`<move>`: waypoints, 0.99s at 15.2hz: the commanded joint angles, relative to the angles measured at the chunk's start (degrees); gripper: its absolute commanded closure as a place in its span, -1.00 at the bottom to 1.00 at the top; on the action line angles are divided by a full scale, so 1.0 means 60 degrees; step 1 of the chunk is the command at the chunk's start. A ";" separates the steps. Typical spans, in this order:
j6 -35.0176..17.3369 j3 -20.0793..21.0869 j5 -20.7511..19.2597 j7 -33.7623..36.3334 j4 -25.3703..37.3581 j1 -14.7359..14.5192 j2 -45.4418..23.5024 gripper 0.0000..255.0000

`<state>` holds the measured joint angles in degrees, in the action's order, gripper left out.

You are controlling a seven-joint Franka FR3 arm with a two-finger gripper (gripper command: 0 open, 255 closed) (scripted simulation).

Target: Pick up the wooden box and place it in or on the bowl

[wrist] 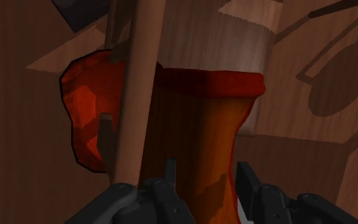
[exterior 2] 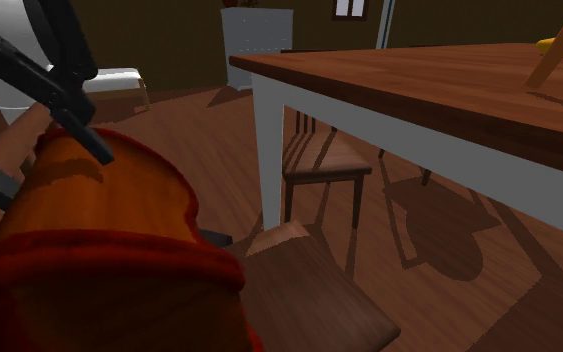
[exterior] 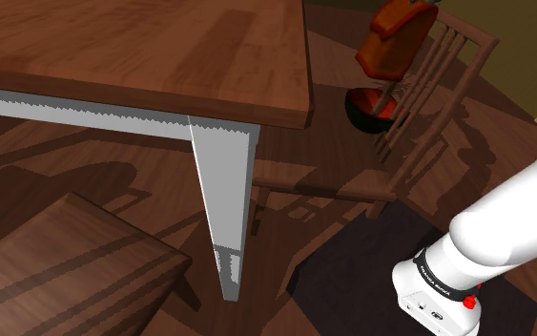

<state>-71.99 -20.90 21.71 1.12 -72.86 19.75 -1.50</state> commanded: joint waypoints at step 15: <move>-0.3354 0.0199 0.2403 0.0942 -0.3126 0.0294 0.1644 -1.00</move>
<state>-92.65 -19.70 36.43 6.86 -91.66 21.52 8.42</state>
